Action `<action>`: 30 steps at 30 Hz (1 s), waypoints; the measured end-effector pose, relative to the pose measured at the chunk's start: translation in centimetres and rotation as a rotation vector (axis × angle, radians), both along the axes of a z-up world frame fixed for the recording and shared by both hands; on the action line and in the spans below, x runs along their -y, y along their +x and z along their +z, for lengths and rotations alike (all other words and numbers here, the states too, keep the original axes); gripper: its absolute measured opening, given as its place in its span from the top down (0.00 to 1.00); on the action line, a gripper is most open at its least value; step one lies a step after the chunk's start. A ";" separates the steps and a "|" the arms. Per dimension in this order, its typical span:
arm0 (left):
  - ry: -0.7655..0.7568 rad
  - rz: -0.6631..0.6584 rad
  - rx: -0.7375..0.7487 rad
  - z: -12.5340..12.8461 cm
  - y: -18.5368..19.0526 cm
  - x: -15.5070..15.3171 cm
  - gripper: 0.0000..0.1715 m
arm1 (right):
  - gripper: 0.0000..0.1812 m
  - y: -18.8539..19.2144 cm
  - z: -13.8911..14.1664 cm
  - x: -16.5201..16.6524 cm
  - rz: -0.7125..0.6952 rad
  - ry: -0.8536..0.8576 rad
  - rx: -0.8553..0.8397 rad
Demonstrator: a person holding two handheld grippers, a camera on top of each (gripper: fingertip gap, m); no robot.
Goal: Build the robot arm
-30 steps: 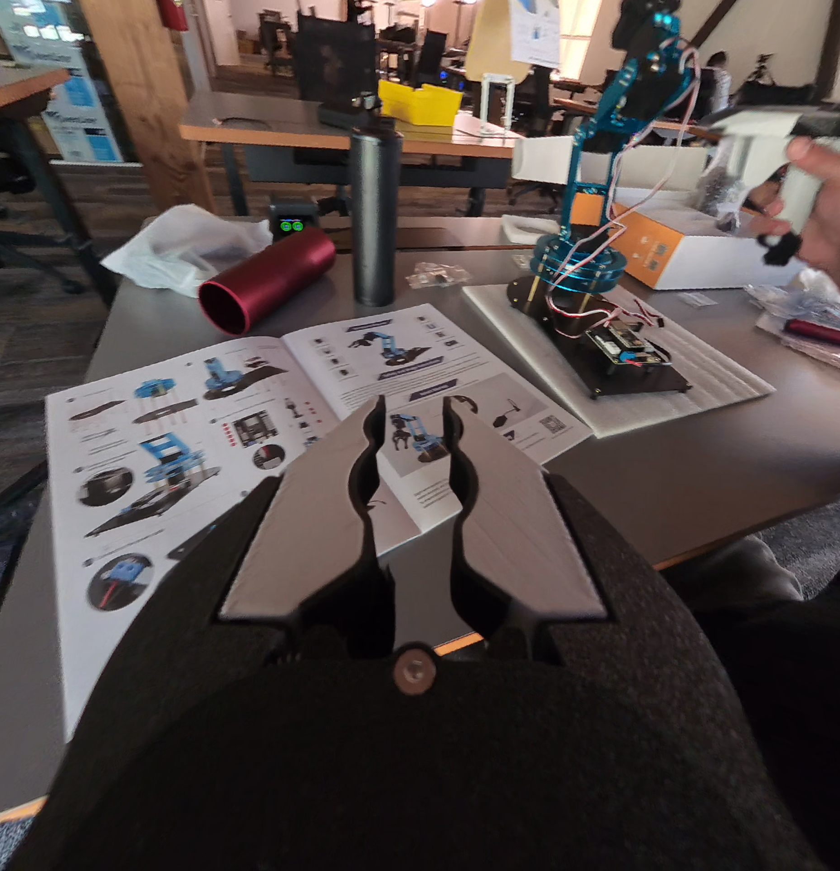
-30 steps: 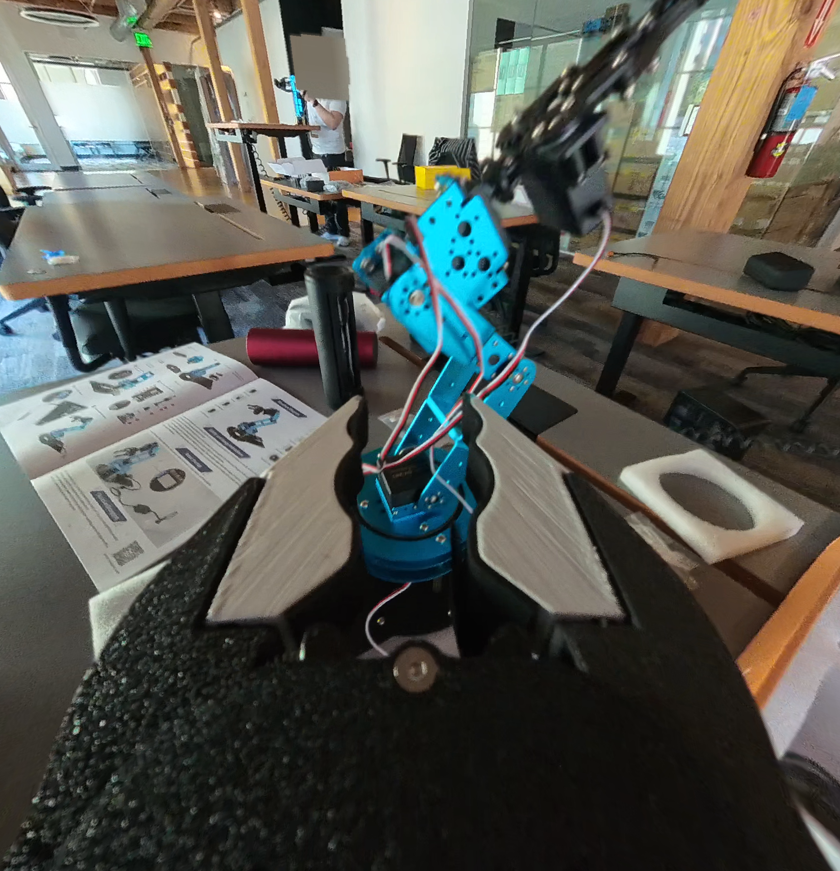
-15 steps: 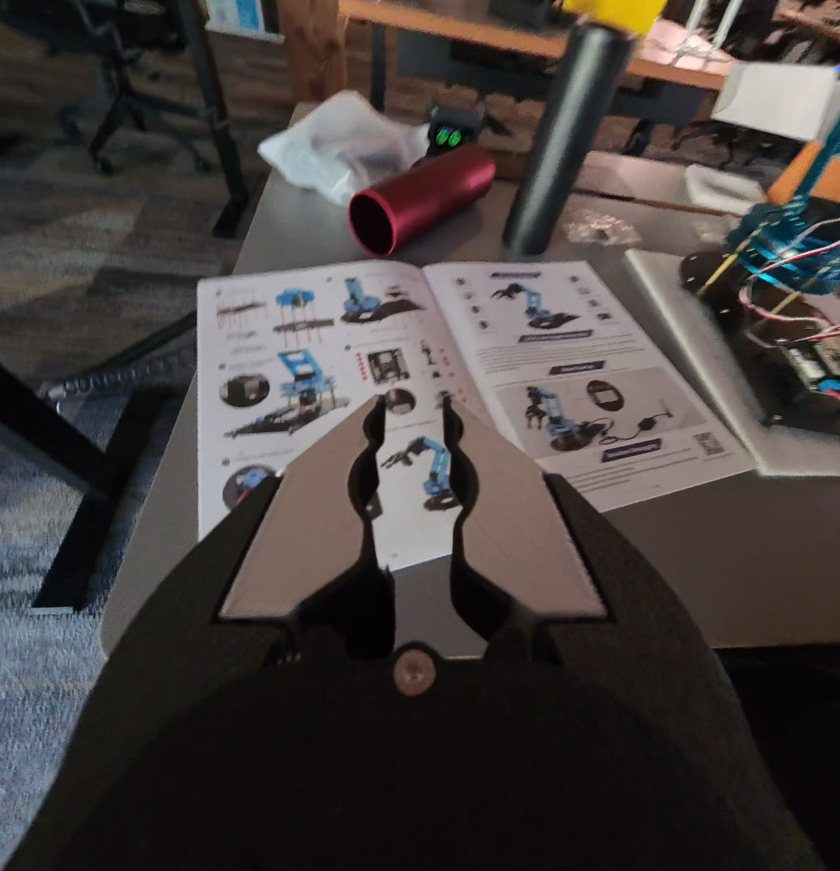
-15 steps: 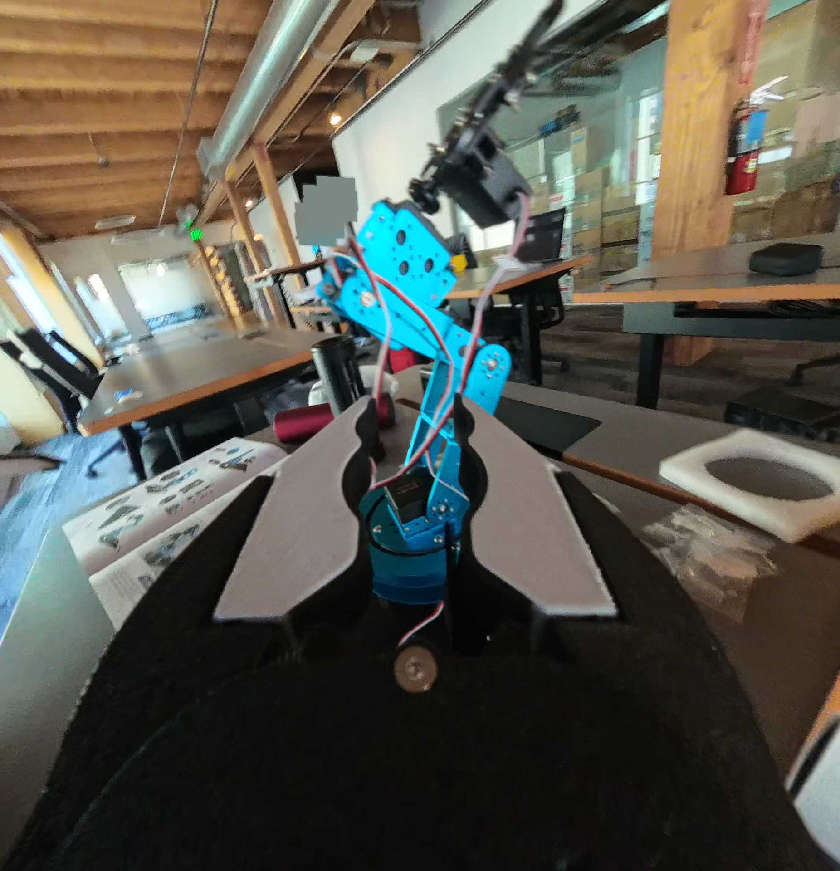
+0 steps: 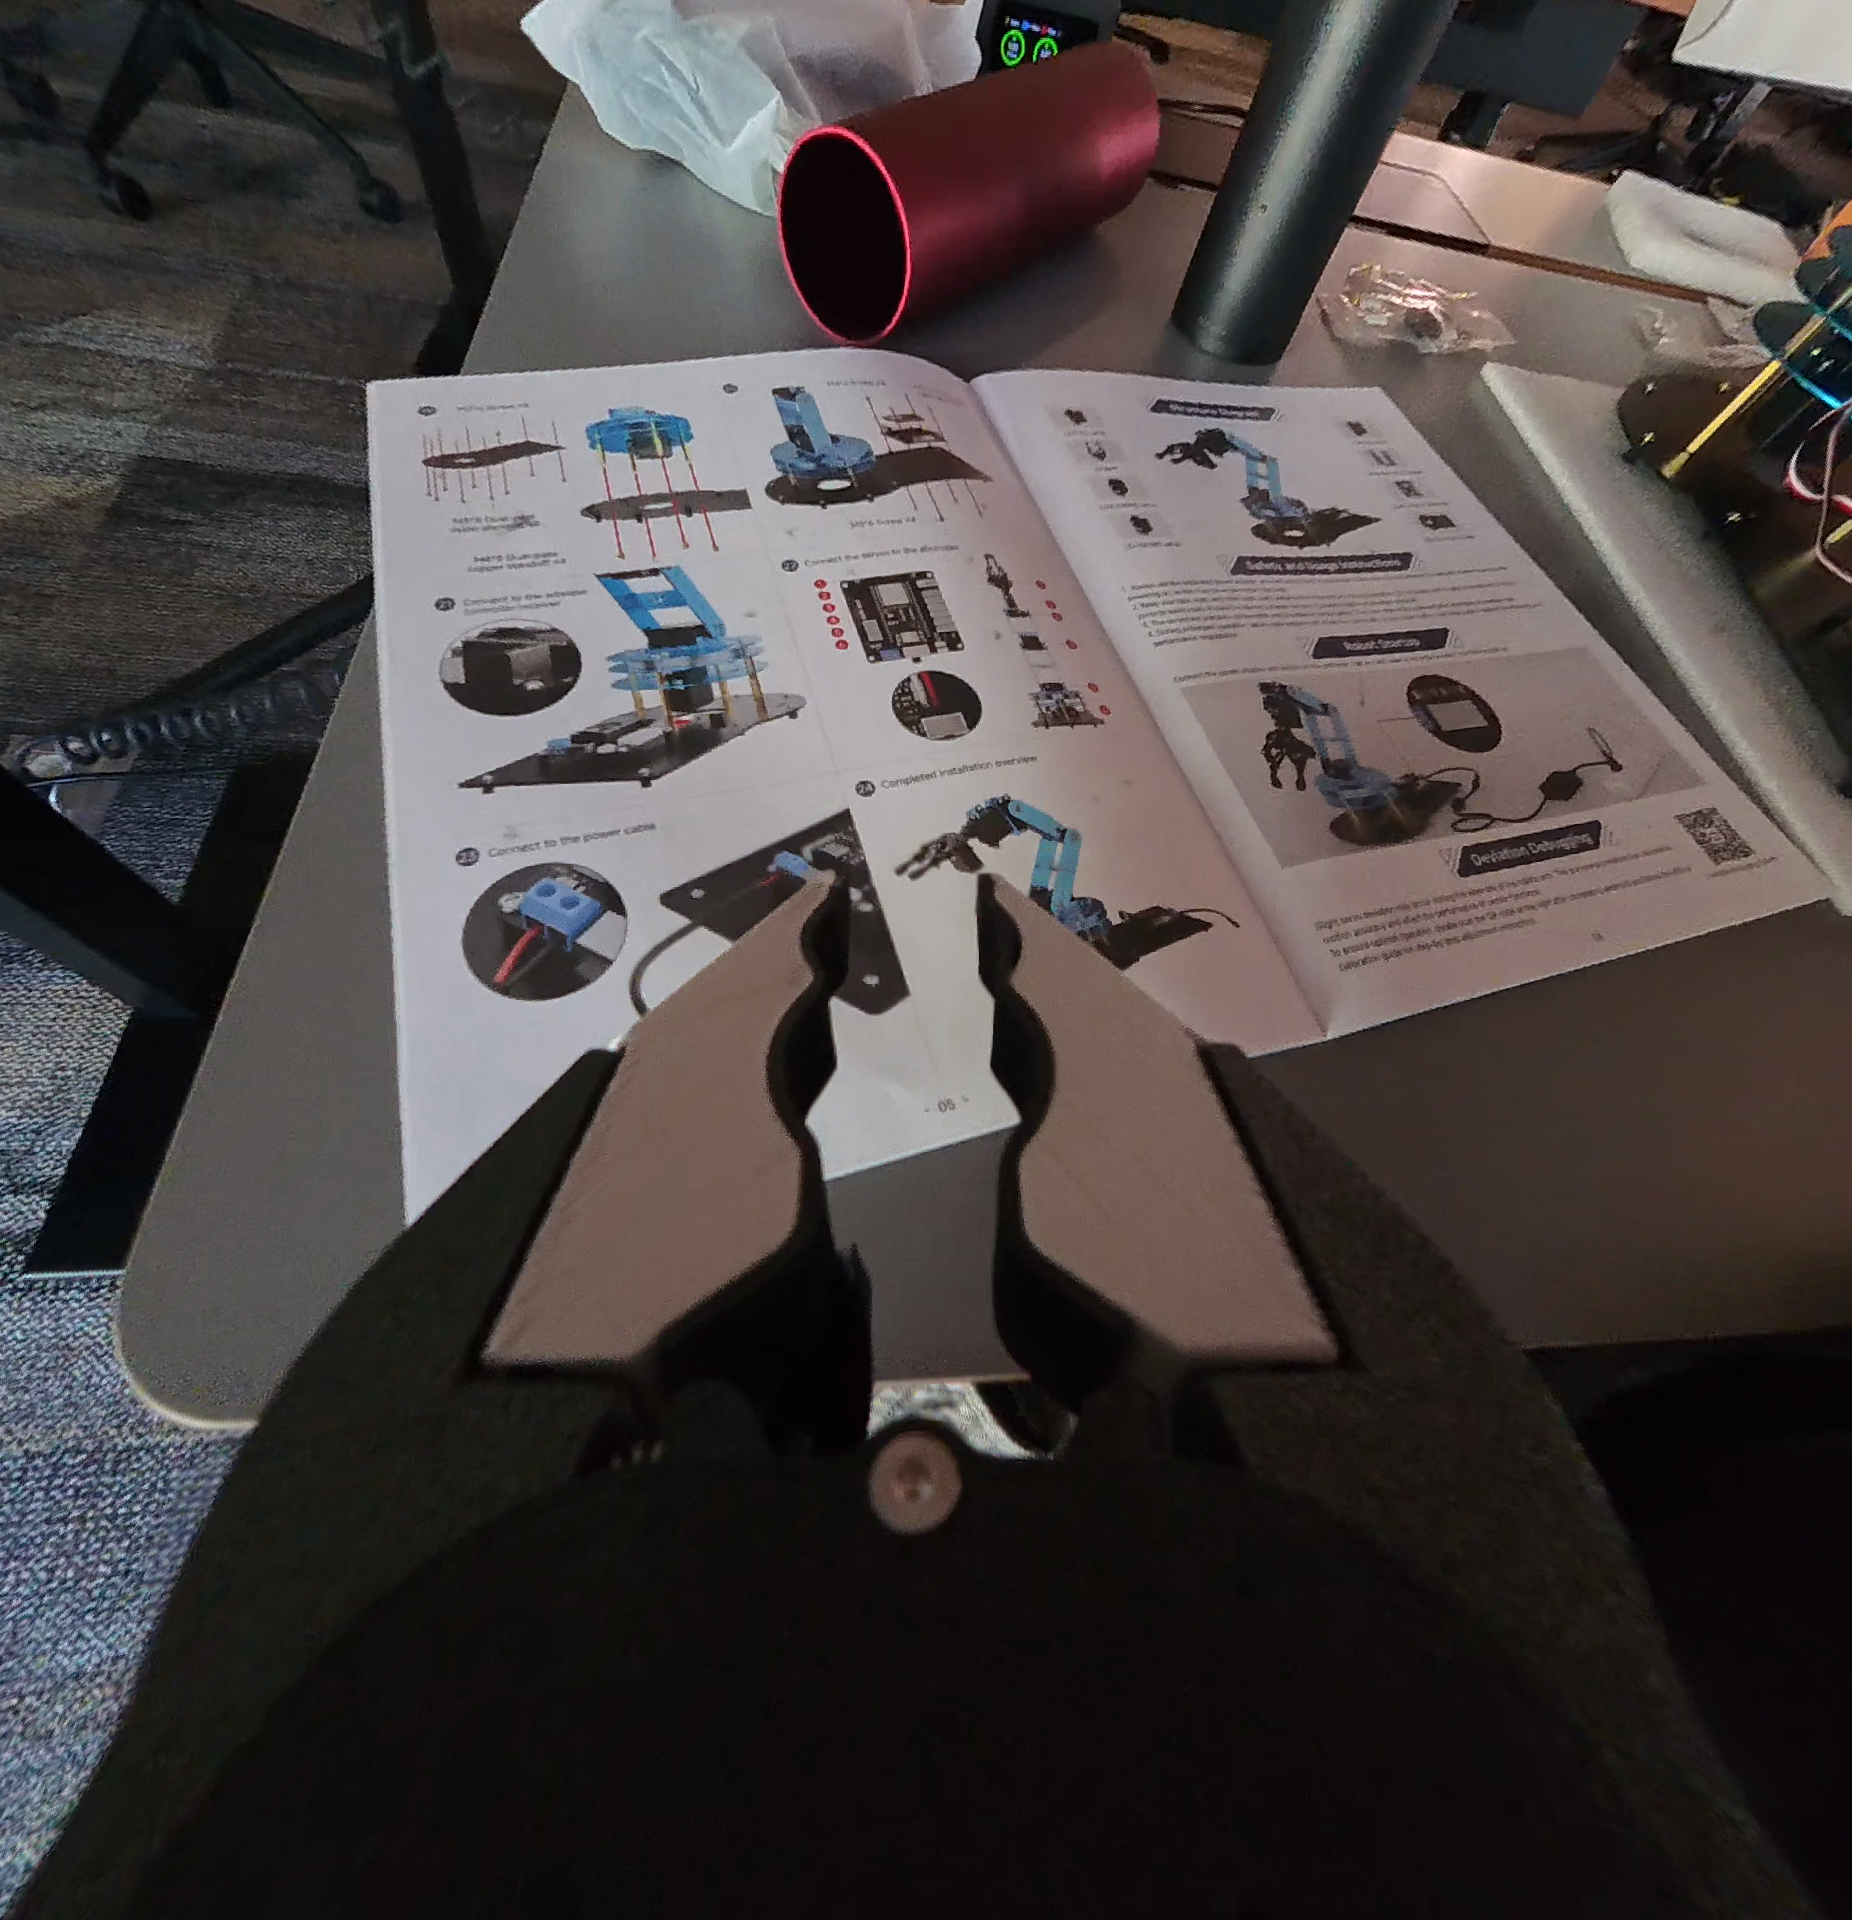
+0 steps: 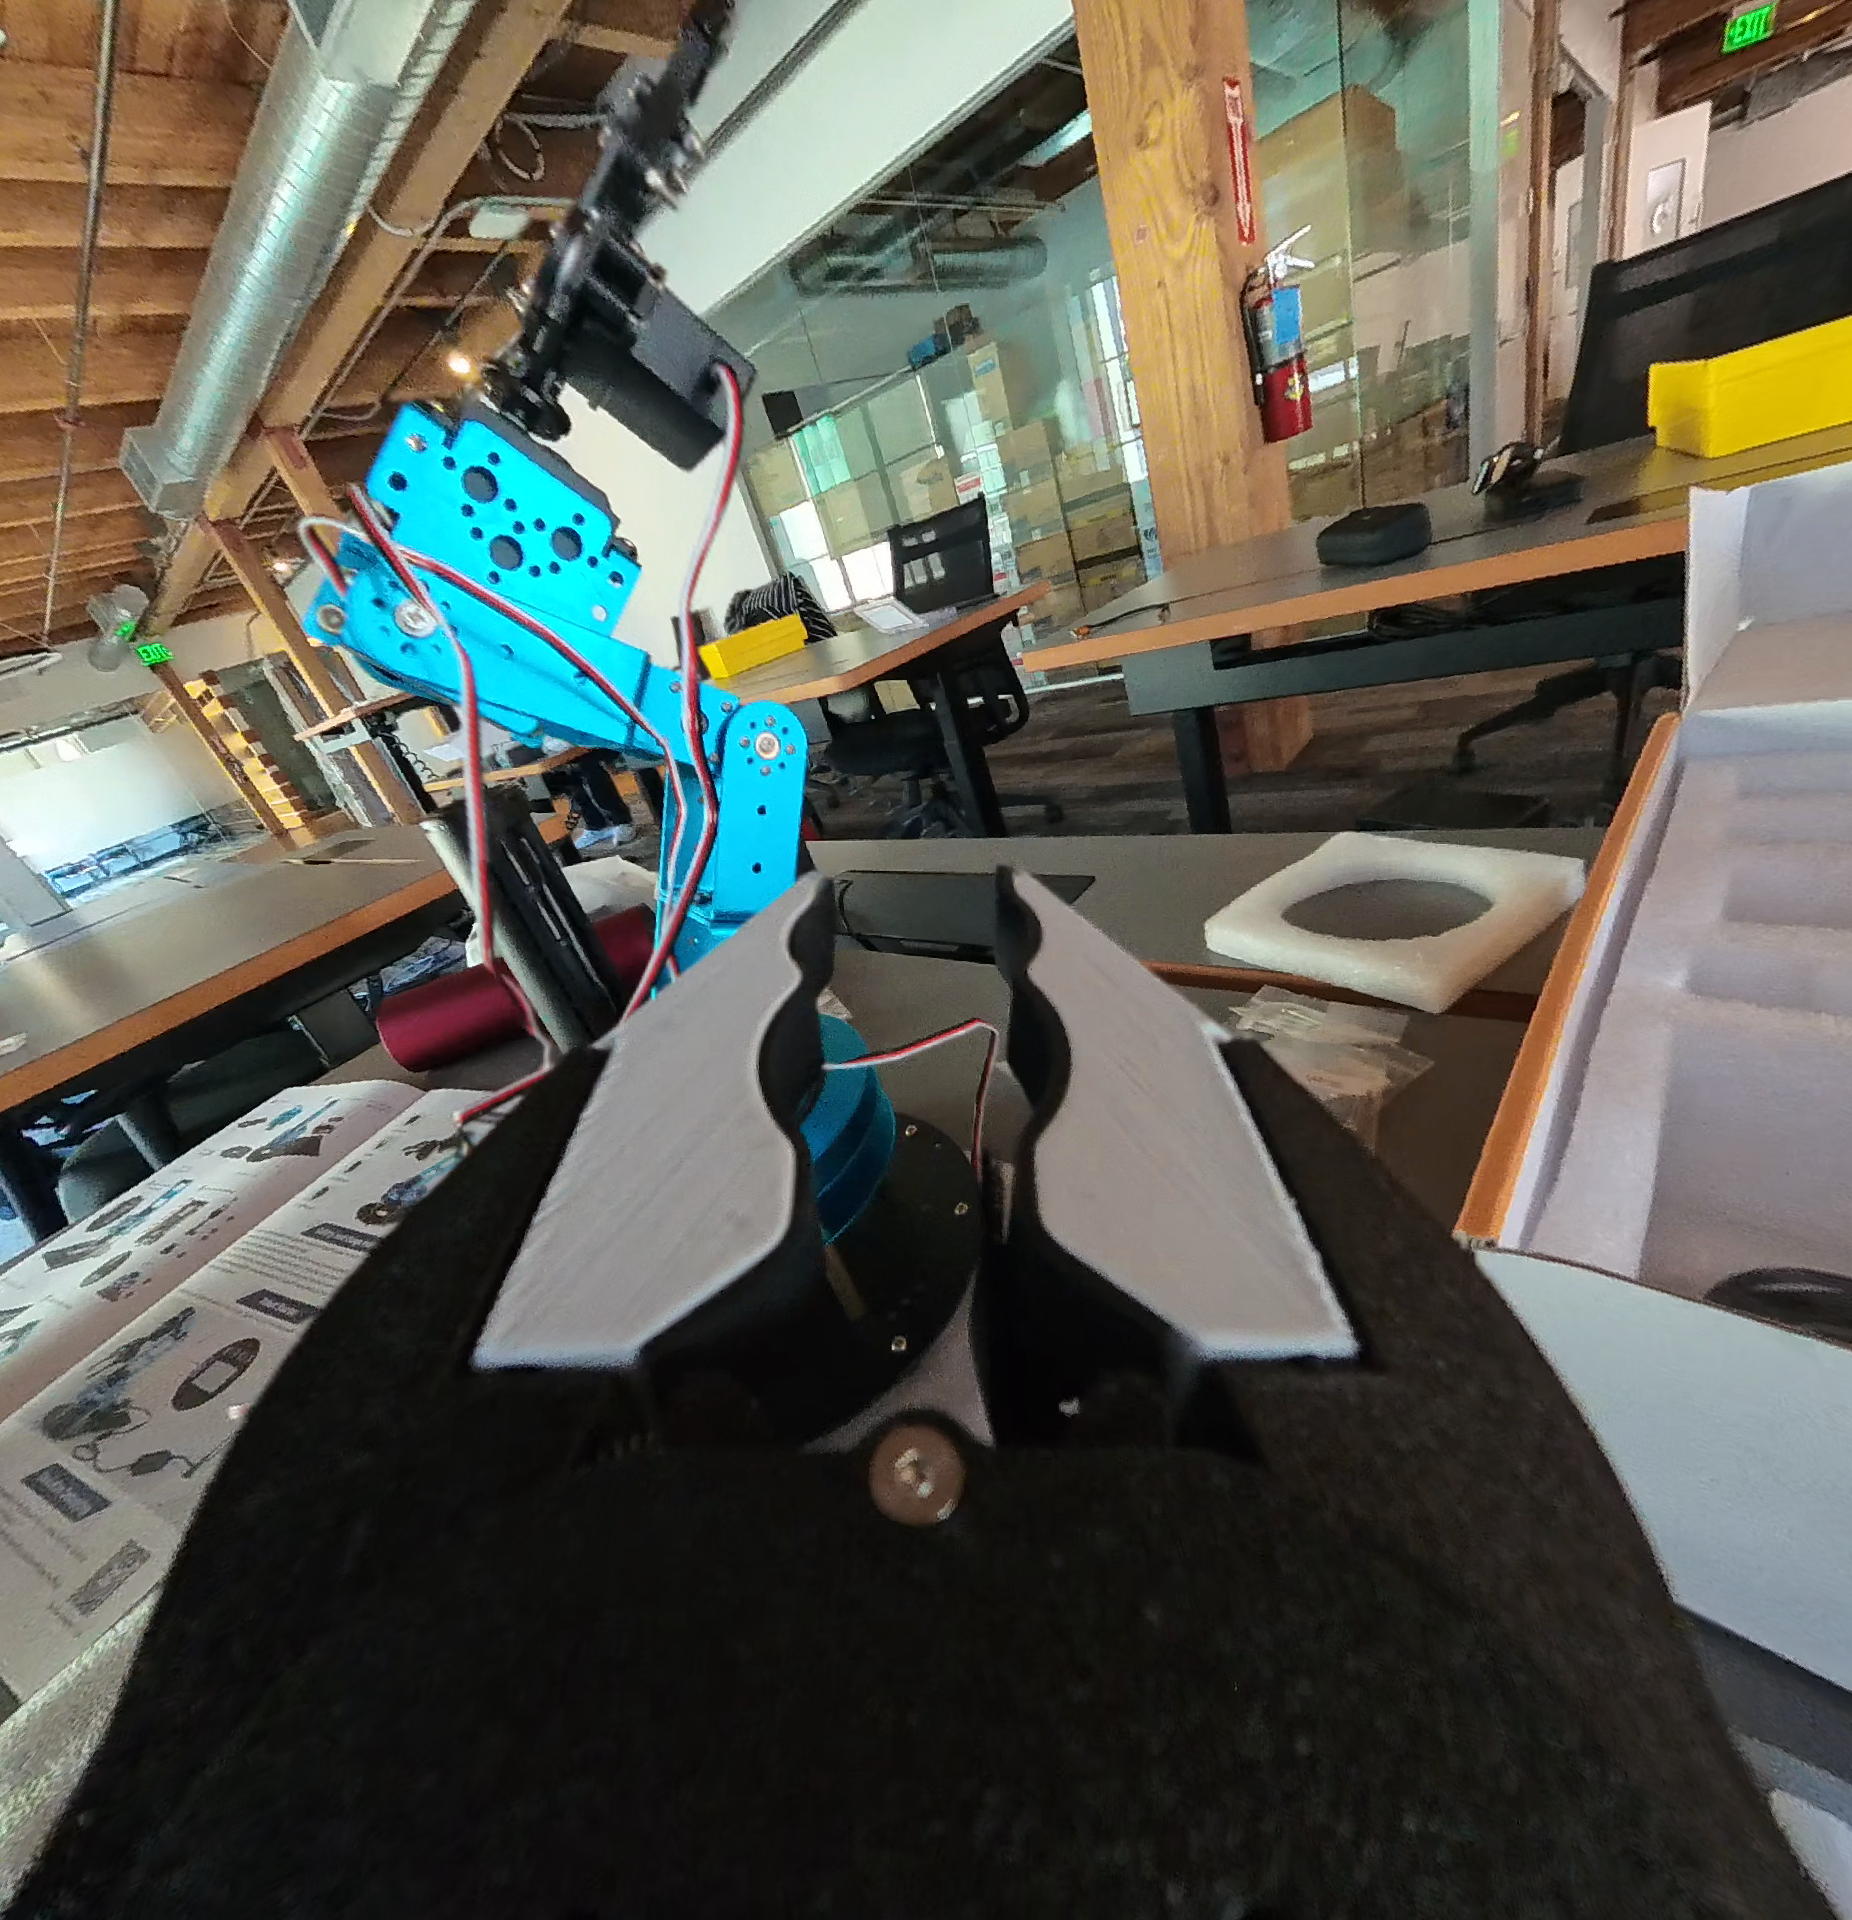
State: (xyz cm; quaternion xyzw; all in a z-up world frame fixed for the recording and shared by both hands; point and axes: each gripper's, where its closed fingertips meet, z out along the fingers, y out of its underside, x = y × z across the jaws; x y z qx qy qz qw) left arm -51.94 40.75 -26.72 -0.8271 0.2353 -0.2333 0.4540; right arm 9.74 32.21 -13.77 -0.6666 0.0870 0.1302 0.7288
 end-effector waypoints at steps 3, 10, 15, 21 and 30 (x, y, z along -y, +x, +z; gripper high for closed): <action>0.004 -0.019 0.009 -0.2 0.2 -0.4 0.86 | 0.84 0.0 -0.7 -0.4 -0.007 -0.024 0.001; 0.016 -0.051 0.026 -0.1 0.7 -0.8 0.87 | 0.85 -0.3 -1.7 -1.2 -0.029 -0.077 0.050; 0.009 -0.062 0.057 -0.3 0.9 -1.3 0.87 | 0.86 -0.1 -1.7 -1.3 -0.034 -0.065 0.022; -0.029 -0.097 0.124 -0.5 1.8 -1.4 0.87 | 0.86 0.2 -2.5 -1.4 -0.048 -0.094 0.033; -0.021 -0.139 0.122 -0.2 3.2 -1.6 0.87 | 0.86 -0.1 -3.1 -1.7 -0.040 -0.148 0.073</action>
